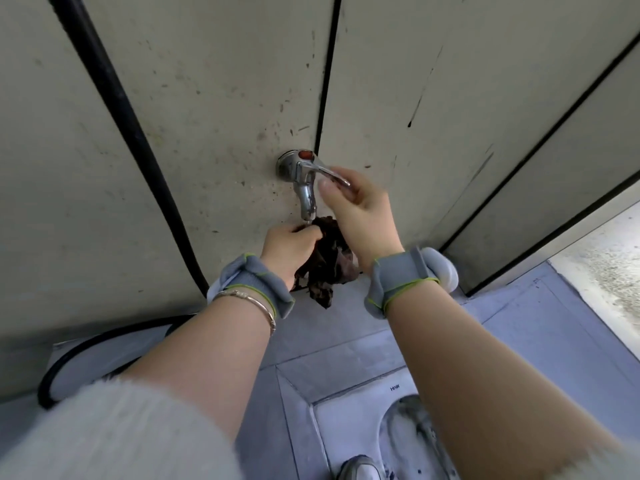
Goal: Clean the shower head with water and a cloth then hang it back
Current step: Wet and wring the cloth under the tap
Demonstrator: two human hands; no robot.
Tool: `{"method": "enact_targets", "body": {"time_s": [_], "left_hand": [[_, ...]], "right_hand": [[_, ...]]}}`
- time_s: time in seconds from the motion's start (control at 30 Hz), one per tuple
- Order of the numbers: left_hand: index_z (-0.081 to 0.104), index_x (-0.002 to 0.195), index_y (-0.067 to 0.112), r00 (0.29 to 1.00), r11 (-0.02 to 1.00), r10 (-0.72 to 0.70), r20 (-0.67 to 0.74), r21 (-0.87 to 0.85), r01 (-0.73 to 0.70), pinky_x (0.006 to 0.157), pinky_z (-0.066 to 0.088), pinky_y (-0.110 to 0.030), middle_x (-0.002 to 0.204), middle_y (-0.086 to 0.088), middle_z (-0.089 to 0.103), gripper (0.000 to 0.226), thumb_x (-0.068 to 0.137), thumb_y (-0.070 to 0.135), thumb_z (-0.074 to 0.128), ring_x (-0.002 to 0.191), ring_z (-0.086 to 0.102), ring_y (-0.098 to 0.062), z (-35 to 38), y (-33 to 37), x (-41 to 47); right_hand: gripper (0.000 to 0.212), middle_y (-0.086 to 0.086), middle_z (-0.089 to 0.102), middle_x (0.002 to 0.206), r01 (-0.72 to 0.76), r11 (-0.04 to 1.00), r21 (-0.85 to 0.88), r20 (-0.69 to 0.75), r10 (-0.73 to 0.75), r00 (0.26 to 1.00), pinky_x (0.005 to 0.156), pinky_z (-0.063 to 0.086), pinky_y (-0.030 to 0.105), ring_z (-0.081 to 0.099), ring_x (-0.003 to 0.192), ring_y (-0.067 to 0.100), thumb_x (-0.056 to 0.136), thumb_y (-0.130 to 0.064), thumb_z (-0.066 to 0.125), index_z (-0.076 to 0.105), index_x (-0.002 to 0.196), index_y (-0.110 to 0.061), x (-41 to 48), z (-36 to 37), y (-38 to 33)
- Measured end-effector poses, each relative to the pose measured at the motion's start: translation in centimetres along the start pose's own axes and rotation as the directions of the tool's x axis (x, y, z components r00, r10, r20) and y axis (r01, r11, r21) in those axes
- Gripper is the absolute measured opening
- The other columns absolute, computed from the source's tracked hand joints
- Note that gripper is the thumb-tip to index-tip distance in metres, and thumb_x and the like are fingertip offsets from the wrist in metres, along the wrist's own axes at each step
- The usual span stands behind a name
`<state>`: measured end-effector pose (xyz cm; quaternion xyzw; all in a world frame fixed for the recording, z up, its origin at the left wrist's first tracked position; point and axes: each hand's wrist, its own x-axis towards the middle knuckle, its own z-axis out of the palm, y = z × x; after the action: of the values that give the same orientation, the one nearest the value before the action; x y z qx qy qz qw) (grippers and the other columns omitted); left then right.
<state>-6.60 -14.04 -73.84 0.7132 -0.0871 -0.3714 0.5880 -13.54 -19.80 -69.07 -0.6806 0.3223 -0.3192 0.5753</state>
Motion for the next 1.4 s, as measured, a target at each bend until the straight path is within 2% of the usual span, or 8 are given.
{"method": "enact_targets", "body": {"time_s": [0.07, 0.23, 0.43, 0.73, 0.97, 1.13, 1.27, 1.4], "left_hand": [[0.065, 0.073, 0.012, 1.000, 0.997, -0.011, -0.011, -0.072, 0.011, 0.036, 0.036, -0.015, 0.067, -0.006, 0.061, 0.011, 0.079, 0.015, 0.056, 0.057, 0.054, -0.018, -0.2, -0.1, 0.1], [0.065, 0.089, 0.010, 0.992, 0.961, -0.125, -0.017, -0.250, 0.117, 0.058, 0.044, -0.027, 0.080, -0.010, 0.062, 0.023, 0.075, 0.023, 0.053, 0.070, 0.059, -0.025, -2.2, -0.3, 0.4], [0.068, 0.094, 0.017, 0.992, 0.970, -0.124, 0.034, -0.208, 0.129, 0.060, 0.046, -0.026, 0.090, -0.006, 0.068, 0.032, 0.076, 0.040, 0.055, 0.079, 0.062, -0.022, -3.9, -0.3, 0.7], [0.060, 0.081, 0.007, 0.986, 0.993, 0.077, -0.149, 0.096, -0.063, 0.083, 0.049, -0.039, 0.089, -0.014, 0.061, 0.034, 0.091, 0.035, 0.043, 0.094, 0.063, -0.029, -3.5, -1.2, 1.5], [0.055, 0.068, 0.010, 0.979, 0.996, 0.024, -0.201, -0.079, -0.041, 0.090, 0.052, -0.049, 0.090, -0.014, 0.062, 0.033, 0.091, 0.032, 0.047, 0.099, 0.064, -0.033, -3.0, 0.6, 1.3], [0.048, 0.062, 0.018, 0.974, 0.994, -0.001, -0.225, -0.104, -0.023, 0.091, 0.051, -0.051, 0.091, -0.011, 0.059, 0.036, 0.091, 0.038, 0.045, 0.093, 0.062, -0.030, -3.6, 0.9, 1.1], [0.050, 0.066, 0.018, 0.983, 0.999, -0.002, -0.186, -0.043, -0.006, 0.086, 0.051, -0.044, 0.090, -0.011, 0.055, 0.037, 0.091, 0.044, 0.043, 0.085, 0.054, -0.024, -4.1, 0.9, 1.1], [0.057, 0.092, 0.008, 0.994, 0.980, 0.024, -0.103, 0.199, -0.003, 0.092, 0.050, -0.048, 0.105, -0.016, 0.062, 0.042, 0.093, 0.045, 0.036, 0.100, 0.059, -0.033, -3.8, 0.9, 1.0]], "right_hand": [[0.033, 0.006, 0.063, 0.106, -0.147, 0.989, -0.024, 0.047, 0.148, 0.988, 0.096, 0.047, 0.035, 0.059, 0.101, 0.017, 0.081, -0.005, 0.060, 0.060, 0.113, -0.011, -0.4, 0.6, 1.7], [0.017, 0.013, 0.066, 0.109, -0.370, 0.926, -0.075, 0.120, 0.377, 0.918, 0.095, 0.048, 0.048, 0.061, 0.105, 0.034, 0.079, -0.034, 0.059, 0.061, 0.093, -0.025, -0.6, 4.3, 3.3], [0.039, 0.016, 0.067, 0.109, -0.395, 0.913, -0.098, 0.066, 0.402, 0.913, 0.095, 0.048, 0.047, 0.062, 0.103, 0.033, 0.084, -0.053, 0.048, 0.060, 0.098, -0.019, -0.2, 5.3, 4.8], [0.028, 0.011, 0.054, 0.067, -0.436, 0.887, 0.152, -0.115, 0.454, 0.884, 0.067, 0.046, 0.038, 0.053, 0.072, 0.023, 0.086, -0.024, 0.059, 0.056, 0.062, -0.012, 0.2, 3.5, 5.7], [0.027, 0.004, 0.066, 0.072, -0.392, 0.920, -0.007, 0.021, 0.392, 0.920, 0.058, 0.056, 0.026, 0.064, 0.065, 0.018, 0.078, -0.029, 0.071, 0.067, 0.092, -0.006, -0.9, 2.0, 6.0], [0.027, 0.002, 0.066, 0.088, -0.311, 0.929, -0.202, 0.168, 0.345, 0.923, 0.083, 0.055, 0.036, 0.066, 0.087, 0.023, 0.078, -0.021, 0.072, 0.065, 0.103, -0.012, -1.1, 1.9, 6.2], [0.019, 0.012, 0.069, 0.090, -0.315, 0.904, -0.289, -0.011, 0.326, 0.945, 0.089, 0.052, 0.042, 0.064, 0.093, 0.030, 0.087, -0.015, 0.058, 0.070, 0.100, -0.009, -0.3, 1.9, 6.8], [0.015, 0.002, 0.060, 0.065, -0.343, 0.928, -0.146, -0.083, 0.334, 0.939, 0.067, 0.048, 0.029, 0.056, 0.069, 0.021, 0.087, -0.013, 0.053, 0.068, 0.084, -0.013, -0.1, 1.6, 6.6]]}}
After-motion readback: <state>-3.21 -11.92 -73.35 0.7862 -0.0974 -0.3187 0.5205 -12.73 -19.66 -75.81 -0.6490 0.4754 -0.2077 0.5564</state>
